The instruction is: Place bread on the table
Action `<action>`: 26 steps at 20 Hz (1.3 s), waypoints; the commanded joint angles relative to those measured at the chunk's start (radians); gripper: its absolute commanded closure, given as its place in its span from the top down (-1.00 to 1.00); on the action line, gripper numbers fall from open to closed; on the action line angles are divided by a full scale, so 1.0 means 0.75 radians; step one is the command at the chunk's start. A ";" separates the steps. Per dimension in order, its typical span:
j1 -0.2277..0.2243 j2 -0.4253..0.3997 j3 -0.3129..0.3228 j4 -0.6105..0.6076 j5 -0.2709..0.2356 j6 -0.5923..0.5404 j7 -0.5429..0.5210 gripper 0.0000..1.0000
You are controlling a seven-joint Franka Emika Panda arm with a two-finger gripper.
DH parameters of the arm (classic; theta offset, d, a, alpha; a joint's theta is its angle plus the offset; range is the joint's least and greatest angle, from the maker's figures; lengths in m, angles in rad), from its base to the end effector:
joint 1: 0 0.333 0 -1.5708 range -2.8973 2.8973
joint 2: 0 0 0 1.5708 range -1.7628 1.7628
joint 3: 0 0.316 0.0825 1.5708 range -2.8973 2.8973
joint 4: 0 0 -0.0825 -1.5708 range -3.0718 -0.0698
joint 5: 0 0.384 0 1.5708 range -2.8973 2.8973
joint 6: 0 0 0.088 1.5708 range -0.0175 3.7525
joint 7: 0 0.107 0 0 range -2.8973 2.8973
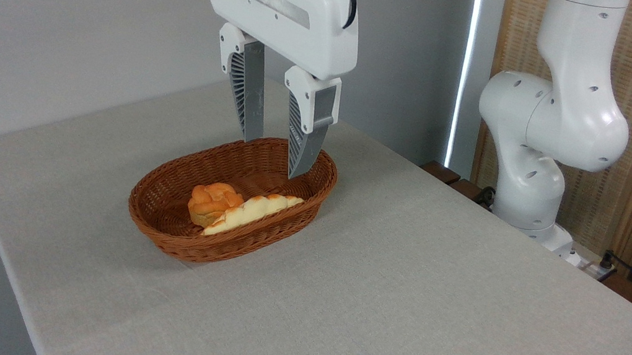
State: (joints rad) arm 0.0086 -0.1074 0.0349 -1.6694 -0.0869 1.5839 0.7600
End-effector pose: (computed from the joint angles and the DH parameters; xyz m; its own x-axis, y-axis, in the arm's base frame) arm 0.5216 0.0145 0.6372 0.7531 -0.6532 0.0781 -0.6574 -0.7519 0.0506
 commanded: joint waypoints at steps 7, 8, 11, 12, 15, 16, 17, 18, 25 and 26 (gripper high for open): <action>-0.007 -0.022 0.015 0.005 -0.007 -0.048 -0.015 1.00; -0.007 -0.022 0.017 0.005 -0.007 -0.048 -0.015 1.00; -0.007 -0.022 0.015 0.005 -0.007 -0.050 -0.017 1.00; -0.007 -0.020 0.015 0.005 -0.007 -0.050 -0.017 1.00; -0.007 -0.020 0.015 0.005 -0.007 -0.062 -0.011 1.00; -0.007 -0.020 0.013 0.005 -0.007 -0.063 -0.011 1.00; -0.007 -0.020 0.013 0.005 -0.007 -0.063 -0.011 1.00; -0.007 -0.020 0.011 0.005 -0.007 -0.063 -0.013 1.00; -0.016 0.006 -0.040 0.001 -0.015 -0.065 0.001 1.00; -0.016 0.018 -0.059 0.001 -0.015 -0.065 -0.001 1.00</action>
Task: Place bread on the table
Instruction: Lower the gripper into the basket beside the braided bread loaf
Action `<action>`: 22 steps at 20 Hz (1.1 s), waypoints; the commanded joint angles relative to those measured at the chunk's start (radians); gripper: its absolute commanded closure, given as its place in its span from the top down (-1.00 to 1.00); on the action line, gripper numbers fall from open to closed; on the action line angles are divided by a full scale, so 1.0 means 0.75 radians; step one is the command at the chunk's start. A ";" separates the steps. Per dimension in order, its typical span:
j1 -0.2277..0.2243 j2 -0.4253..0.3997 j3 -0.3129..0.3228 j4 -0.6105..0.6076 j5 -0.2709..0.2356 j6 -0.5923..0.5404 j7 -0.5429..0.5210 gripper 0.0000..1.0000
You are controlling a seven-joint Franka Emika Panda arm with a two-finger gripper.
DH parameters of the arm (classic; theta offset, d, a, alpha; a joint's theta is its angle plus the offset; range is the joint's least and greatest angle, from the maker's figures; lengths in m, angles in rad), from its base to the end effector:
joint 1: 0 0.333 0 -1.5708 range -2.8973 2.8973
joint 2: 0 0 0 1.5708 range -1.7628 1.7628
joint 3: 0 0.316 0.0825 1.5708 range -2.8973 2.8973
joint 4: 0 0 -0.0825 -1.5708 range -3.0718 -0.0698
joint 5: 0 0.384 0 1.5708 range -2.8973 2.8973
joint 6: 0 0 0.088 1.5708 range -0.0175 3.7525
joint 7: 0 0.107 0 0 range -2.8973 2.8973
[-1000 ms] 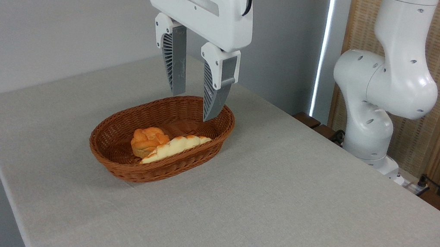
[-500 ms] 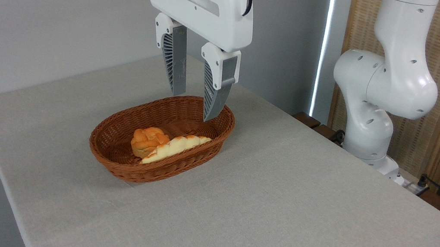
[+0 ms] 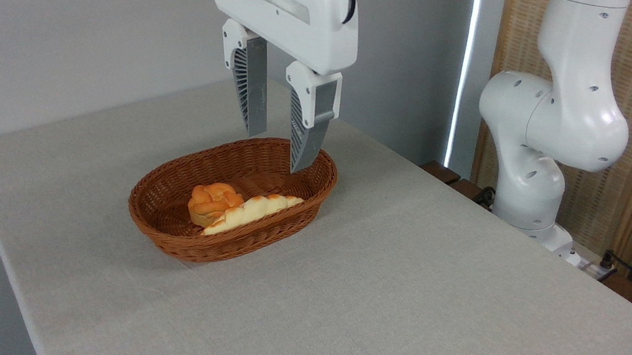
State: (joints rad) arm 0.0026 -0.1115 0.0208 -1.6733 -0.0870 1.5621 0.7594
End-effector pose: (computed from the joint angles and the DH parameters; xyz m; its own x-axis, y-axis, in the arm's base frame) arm 0.5182 0.0034 0.6356 0.7405 -0.6692 0.0616 -0.6721 -0.7377 0.0645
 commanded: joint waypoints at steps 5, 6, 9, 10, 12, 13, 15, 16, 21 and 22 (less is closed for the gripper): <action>-0.008 0.075 -0.120 0.006 -0.011 -0.031 -0.010 1.00; -0.010 0.083 -0.124 0.006 -0.011 -0.029 -0.010 1.00; -0.008 0.138 -0.206 -0.002 -0.005 -0.011 -0.014 1.00; -0.010 0.161 -0.222 -0.002 -0.005 -0.007 -0.014 1.00; -0.010 0.191 -0.275 -0.025 -0.005 0.046 -0.018 1.00; -0.010 0.206 -0.289 -0.037 -0.005 0.069 -0.019 1.00; -0.010 0.245 -0.330 -0.051 -0.005 0.091 -0.021 1.00; -0.010 0.265 -0.343 -0.052 -0.003 0.091 -0.021 1.00; -0.012 0.316 -0.390 -0.062 -0.001 0.087 -0.078 1.00; -0.012 0.328 -0.392 -0.064 0.001 0.087 -0.090 1.00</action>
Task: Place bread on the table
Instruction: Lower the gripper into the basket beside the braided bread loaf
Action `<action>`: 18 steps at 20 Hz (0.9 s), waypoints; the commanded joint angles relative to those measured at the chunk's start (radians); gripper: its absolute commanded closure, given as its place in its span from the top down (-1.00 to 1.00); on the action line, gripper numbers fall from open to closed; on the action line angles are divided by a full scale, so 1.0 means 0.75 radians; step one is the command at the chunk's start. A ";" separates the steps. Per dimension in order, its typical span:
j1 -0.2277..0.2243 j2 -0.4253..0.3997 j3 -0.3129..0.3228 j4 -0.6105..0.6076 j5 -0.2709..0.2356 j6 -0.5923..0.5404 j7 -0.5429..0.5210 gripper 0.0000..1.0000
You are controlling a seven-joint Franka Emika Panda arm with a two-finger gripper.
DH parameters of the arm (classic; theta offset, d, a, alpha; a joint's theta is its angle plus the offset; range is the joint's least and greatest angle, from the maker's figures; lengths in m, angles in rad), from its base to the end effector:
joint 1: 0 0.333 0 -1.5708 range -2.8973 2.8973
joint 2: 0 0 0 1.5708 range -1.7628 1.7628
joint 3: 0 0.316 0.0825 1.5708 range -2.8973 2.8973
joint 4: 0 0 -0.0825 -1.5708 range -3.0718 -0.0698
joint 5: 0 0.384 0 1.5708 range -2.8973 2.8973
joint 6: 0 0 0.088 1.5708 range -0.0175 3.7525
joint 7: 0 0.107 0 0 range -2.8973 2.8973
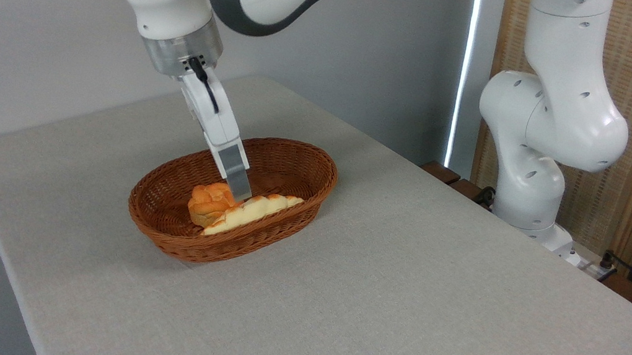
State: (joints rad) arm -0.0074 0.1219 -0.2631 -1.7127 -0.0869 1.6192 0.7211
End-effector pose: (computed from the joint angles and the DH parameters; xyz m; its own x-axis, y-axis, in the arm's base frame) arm 0.5534 -0.1563 0.4958 0.5477 -0.8327 -0.0815 -0.8038 -0.5507 0.2252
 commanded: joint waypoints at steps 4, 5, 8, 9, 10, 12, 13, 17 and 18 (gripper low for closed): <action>-0.037 0.034 -0.021 -0.054 0.005 0.003 -0.070 1.00; -0.037 0.034 -0.021 -0.058 0.007 -0.001 -0.086 1.00; -0.039 0.034 -0.028 -0.058 0.103 -0.001 -0.182 1.00; -0.049 0.034 -0.032 -0.058 0.124 0.001 -0.239 1.00; -0.058 0.034 -0.030 -0.056 0.130 -0.001 -0.278 1.00; -0.058 0.024 -0.028 -0.056 0.132 -0.001 -0.293 1.00; -0.058 0.022 -0.026 -0.054 0.136 -0.001 -0.295 1.00; -0.054 -0.001 -0.009 -0.042 0.134 -0.001 -0.295 1.00; -0.052 -0.003 -0.007 -0.042 0.134 -0.001 -0.295 1.00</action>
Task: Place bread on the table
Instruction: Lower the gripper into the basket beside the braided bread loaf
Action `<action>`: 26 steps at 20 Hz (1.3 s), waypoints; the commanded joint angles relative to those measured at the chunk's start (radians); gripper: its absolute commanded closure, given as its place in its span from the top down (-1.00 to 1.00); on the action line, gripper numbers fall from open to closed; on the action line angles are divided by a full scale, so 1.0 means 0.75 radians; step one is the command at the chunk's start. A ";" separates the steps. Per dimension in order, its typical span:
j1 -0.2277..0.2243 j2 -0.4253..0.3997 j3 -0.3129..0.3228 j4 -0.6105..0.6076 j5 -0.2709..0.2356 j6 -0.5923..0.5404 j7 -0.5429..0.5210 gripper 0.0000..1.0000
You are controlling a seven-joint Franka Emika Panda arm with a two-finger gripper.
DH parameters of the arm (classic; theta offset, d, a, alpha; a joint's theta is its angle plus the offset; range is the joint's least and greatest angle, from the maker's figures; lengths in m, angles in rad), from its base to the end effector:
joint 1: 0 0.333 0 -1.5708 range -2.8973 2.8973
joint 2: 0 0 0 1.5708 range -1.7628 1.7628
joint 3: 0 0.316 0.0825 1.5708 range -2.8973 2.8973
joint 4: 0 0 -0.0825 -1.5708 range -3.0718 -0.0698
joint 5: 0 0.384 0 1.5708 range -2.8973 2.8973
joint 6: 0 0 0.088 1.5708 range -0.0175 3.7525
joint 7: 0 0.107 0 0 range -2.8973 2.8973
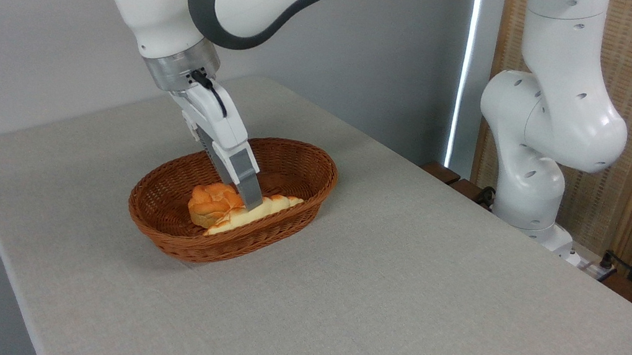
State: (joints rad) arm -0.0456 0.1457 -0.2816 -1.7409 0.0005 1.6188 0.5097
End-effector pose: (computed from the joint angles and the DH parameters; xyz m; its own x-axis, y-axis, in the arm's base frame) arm 0.5458 -0.1776 0.4695 0.6407 -0.7394 -0.2066 -0.7231 -0.6716 0.1611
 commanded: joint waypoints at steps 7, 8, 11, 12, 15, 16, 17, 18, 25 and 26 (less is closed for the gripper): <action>-0.003 -0.018 0.013 -0.002 0.022 0.001 -0.013 1.00; -0.005 -0.016 0.013 -0.004 0.022 -0.001 -0.013 1.00; -0.005 -0.014 0.015 -0.006 0.022 0.001 -0.013 1.00; -0.005 -0.010 0.015 -0.006 0.022 0.001 -0.015 1.00; -0.007 0.002 0.011 -0.010 0.048 0.010 -0.015 1.00; -0.007 0.010 0.009 -0.008 0.048 0.012 -0.015 1.00; -0.007 0.014 0.007 -0.008 0.048 0.012 -0.015 1.00; -0.007 0.014 0.007 -0.010 0.048 0.012 -0.015 1.00; -0.050 0.047 -0.001 -0.017 0.048 0.012 -0.031 1.00; -0.054 0.059 -0.001 -0.017 0.048 0.012 -0.031 1.00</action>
State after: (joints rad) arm -0.0619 0.1744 -0.2821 -1.7455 0.0196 1.6188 0.5083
